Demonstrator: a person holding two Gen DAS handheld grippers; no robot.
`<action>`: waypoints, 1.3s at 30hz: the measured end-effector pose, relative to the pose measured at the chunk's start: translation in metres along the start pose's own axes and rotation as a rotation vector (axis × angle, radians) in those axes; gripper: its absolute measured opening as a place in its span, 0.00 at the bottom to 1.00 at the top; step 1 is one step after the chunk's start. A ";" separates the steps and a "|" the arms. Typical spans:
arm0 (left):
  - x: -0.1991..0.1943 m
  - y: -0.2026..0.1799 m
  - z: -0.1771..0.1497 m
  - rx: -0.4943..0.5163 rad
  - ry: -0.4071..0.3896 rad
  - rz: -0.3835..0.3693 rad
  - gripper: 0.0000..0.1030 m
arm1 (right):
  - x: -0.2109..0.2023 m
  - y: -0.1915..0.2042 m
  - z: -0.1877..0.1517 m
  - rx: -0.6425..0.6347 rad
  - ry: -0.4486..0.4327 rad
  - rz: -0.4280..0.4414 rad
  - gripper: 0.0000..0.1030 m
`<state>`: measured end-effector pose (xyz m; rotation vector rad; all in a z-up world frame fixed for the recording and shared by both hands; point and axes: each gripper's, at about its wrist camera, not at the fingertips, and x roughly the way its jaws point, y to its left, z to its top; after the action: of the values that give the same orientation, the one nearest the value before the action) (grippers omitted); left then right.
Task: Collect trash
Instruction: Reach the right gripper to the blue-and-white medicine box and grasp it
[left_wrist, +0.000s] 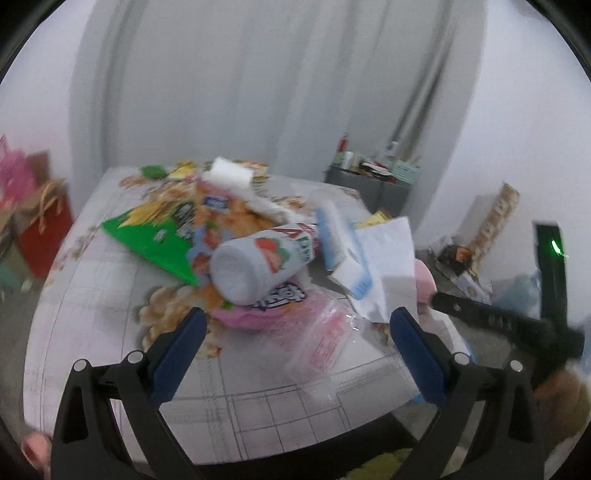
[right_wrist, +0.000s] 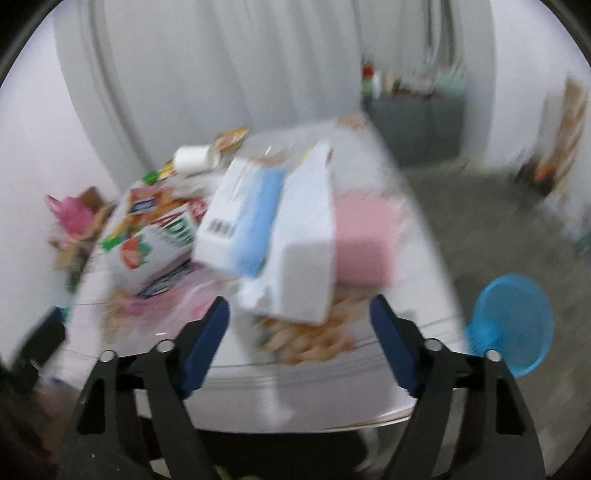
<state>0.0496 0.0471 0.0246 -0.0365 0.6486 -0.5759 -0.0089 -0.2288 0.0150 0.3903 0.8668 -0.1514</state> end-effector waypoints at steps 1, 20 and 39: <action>0.006 -0.006 -0.003 0.068 0.008 0.001 0.94 | 0.004 -0.001 0.002 0.029 0.027 0.040 0.61; 0.072 0.037 -0.027 -0.073 0.267 -0.038 0.53 | 0.085 0.059 0.081 -0.041 0.160 0.166 0.82; 0.076 0.036 -0.036 -0.050 0.289 -0.041 0.00 | 0.139 0.038 0.097 0.099 0.331 0.155 0.69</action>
<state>0.0959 0.0433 -0.0538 -0.0134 0.9453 -0.6103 0.1600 -0.2277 -0.0249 0.5834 1.1528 0.0153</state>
